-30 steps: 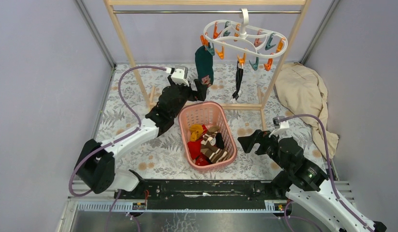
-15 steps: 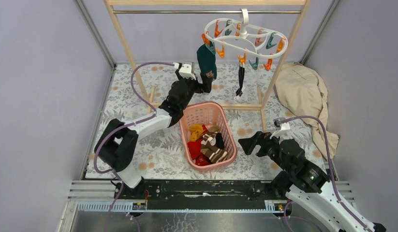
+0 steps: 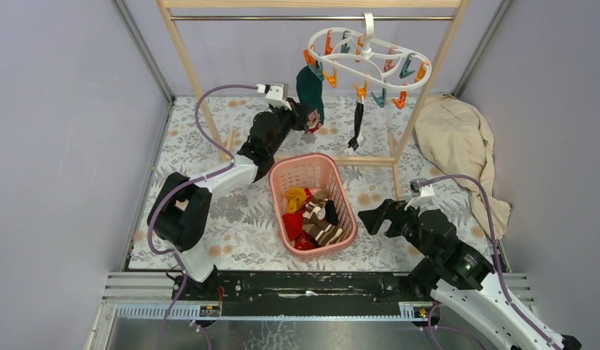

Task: Remove the socks clipped to the hanger
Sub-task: Remove the sock from the hanger.

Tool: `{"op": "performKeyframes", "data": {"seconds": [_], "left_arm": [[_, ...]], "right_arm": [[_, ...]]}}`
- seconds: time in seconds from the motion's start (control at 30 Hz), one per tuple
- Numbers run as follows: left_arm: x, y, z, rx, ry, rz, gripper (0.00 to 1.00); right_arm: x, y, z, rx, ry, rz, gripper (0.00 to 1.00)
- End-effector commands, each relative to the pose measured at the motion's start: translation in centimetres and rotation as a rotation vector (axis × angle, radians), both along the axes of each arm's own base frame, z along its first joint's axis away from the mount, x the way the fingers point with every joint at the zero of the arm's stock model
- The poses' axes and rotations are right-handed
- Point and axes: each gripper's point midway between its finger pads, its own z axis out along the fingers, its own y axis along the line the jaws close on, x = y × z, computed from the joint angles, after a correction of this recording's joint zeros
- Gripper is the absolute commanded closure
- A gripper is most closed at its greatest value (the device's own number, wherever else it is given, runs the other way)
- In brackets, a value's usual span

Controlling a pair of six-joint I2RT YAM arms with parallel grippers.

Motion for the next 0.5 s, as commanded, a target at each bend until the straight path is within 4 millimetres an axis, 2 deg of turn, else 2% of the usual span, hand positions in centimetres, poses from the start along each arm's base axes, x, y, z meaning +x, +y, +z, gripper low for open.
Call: {"op": "performKeyframes", "data": {"seconds": [0.0,0.23,0.47], "left_arm": [[-0.6,-0.5,4.0,-0.044,-0.073,-0.059,1.0],[-2.6,0.8,6.0,-0.027,-0.071,-0.056,1.0],[-4.5,2.2,7.2,-0.001,0.013,-0.034,1.0]], "right_arm": [[-0.1,0.6,0.9,0.045,-0.021,0.021,0.0],[-0.8,1.3,2.4,0.081,-0.04,0.075,0.0],[-1.5,4.6,4.8,0.1,-0.076,0.261,0.04]]}}
